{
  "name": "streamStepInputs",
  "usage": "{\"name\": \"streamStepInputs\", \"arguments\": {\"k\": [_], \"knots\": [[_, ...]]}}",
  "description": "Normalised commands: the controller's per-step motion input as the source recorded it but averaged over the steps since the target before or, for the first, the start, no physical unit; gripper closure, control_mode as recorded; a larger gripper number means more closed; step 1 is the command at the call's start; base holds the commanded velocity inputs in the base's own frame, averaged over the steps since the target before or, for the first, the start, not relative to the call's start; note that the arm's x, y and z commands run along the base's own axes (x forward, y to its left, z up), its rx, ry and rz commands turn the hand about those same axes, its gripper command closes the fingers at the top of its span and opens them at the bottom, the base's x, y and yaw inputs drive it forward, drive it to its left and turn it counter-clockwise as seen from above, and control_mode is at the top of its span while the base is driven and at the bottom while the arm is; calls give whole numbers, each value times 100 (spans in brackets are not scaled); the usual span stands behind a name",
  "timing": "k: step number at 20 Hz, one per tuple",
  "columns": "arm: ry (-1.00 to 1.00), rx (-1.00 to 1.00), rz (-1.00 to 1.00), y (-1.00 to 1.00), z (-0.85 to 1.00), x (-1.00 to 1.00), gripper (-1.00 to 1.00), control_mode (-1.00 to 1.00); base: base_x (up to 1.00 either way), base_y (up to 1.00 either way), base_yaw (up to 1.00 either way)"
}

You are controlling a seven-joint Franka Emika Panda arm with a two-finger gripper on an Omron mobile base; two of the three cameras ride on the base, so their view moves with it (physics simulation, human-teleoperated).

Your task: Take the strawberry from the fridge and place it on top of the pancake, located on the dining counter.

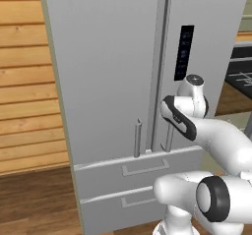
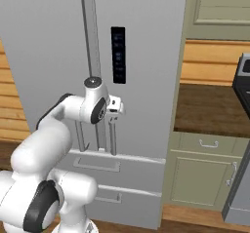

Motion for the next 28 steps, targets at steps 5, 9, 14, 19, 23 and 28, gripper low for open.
{"name": "streamStepInputs", "arguments": {"k": [5,9,14,19,23,28], "knots": [[4,3,0,-14,-39,19,-100,-100,0,0,0],[0,2,0,-17,-47,16,-100,-100,0,0,0],[0,0,0,-1,-28,18,-100,-100,0,0,0],[-5,0,-1,0,-19,19,100,-100,0,0,0],[-17,0,0,7,-25,24,100,-100,0,0,0],[-16,0,-1,-11,-9,-16,100,-100,0,0,0]]}}
